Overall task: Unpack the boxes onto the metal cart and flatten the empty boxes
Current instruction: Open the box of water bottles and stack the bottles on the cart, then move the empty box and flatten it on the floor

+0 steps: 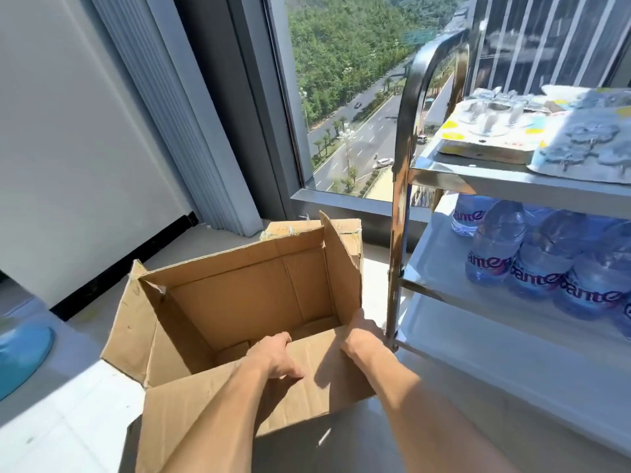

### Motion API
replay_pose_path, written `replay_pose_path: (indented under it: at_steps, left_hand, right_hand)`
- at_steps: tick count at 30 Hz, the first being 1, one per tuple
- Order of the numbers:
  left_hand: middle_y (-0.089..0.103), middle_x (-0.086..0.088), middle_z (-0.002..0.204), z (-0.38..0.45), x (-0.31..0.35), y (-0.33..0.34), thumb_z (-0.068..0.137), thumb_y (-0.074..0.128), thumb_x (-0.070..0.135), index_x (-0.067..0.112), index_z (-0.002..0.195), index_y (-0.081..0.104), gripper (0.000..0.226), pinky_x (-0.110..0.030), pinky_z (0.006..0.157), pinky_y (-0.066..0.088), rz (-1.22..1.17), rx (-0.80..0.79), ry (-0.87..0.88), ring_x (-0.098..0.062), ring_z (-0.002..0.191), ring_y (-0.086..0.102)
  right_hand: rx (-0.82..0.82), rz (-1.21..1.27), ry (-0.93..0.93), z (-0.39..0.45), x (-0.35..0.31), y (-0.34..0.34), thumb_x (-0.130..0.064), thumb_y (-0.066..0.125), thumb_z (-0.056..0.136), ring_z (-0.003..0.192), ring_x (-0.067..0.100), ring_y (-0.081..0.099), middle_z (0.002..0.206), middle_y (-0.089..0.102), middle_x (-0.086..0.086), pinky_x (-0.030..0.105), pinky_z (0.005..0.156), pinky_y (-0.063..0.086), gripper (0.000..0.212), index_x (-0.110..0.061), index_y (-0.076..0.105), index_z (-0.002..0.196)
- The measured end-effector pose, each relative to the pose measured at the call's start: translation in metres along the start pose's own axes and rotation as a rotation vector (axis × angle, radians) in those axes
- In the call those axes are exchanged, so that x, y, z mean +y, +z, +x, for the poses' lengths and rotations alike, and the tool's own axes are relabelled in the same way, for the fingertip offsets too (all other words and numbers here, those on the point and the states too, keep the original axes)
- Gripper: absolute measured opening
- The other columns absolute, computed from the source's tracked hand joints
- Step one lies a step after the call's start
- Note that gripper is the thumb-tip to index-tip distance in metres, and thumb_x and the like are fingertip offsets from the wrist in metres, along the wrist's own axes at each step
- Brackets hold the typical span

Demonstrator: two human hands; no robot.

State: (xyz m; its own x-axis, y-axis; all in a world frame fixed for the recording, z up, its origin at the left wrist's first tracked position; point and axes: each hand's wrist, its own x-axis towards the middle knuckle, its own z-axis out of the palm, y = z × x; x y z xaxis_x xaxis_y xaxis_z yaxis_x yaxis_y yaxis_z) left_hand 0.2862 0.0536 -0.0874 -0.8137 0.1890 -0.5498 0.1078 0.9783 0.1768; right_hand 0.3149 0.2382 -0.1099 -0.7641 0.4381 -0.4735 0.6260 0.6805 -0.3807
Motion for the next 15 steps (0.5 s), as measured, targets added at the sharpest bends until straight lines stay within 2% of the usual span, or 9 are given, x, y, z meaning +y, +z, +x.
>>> replay_pose_path:
  at_steps: [2,4,6,8,10,13,15]
  left_hand:
    - [0.061,0.000,0.127,0.003,0.002,0.016,0.067,0.071,0.053,0.026,0.123,0.050,0.066,-0.036,0.096,0.046,0.114,0.077,-0.054,-0.024,0.116,0.058]
    - [0.063,-0.001,0.122,0.013,0.008,0.022,0.068,0.070,0.048,0.026,0.112,0.053,0.053,-0.038,0.093,0.043,0.162,0.135,-0.081,-0.025,0.115,0.058]
    - [0.064,-0.001,0.120,0.030,0.011,0.020,0.070,0.073,0.042,0.027,0.111,0.055,0.047,-0.039,0.093,0.042,0.169,0.152,-0.105,-0.025,0.115,0.058]
    - [0.065,-0.002,0.120,0.041,0.011,0.021,0.075,0.075,0.041,0.028,0.113,0.057,0.044,-0.038,0.094,0.040,0.117,0.181,-0.120,-0.025,0.116,0.058]
    - [0.068,-0.001,0.113,0.046,0.007,0.019,0.077,0.074,0.044,0.027,0.103,0.059,0.033,-0.035,0.094,0.036,0.042,0.299,-0.122,-0.024,0.114,0.059]
    - [0.072,-0.001,0.094,0.048,-0.005,-0.007,0.073,0.077,0.043,0.023,0.081,0.059,0.028,-0.034,0.095,0.032,-0.111,0.550,-0.118,-0.024,0.105,0.062]
    - [0.070,-0.002,0.082,0.045,-0.014,-0.044,0.069,0.079,0.041,0.019,0.071,0.058,0.031,-0.034,0.089,0.034,-0.312,0.642,-0.127,-0.027,0.096,0.061]
  right_hand:
    - [-0.002,-0.044,0.016,0.002,-0.003,0.010,-0.021,0.046,0.096,0.119,0.029,0.058,0.132,0.058,0.009,0.039,0.089,0.049,0.054,-0.017,0.028,0.147]
    - [0.055,-0.018,0.009,0.013,-0.005,0.021,-0.016,0.038,0.097,0.116,0.030,0.059,0.131,0.059,0.010,0.039,0.087,0.049,0.048,-0.017,0.031,0.145]
    - [0.095,-0.028,-0.025,0.020,-0.010,0.018,-0.012,0.040,0.096,0.111,0.030,0.062,0.124,0.062,0.010,0.037,0.082,0.049,0.043,-0.016,0.037,0.139]
    - [0.140,-0.029,-0.056,0.022,-0.013,0.013,-0.014,0.050,0.094,0.106,0.030,0.064,0.117,0.064,0.011,0.037,0.080,0.051,0.042,-0.016,0.038,0.135]
    - [0.222,0.083,-0.104,0.024,-0.011,0.015,-0.026,0.057,0.093,0.101,0.030,0.064,0.112,0.064,0.011,0.038,0.082,0.053,0.046,-0.018,0.036,0.132]
    - [0.431,0.362,-0.157,0.022,-0.006,0.023,-0.035,0.045,0.096,0.103,0.028,0.059,0.114,0.061,0.010,0.042,0.087,0.051,0.031,-0.020,0.045,0.123]
    - [0.514,0.436,-0.118,0.023,-0.004,0.027,-0.038,0.038,0.098,0.106,0.027,0.056,0.120,0.059,0.010,0.039,0.089,0.047,0.034,-0.018,0.050,0.123]
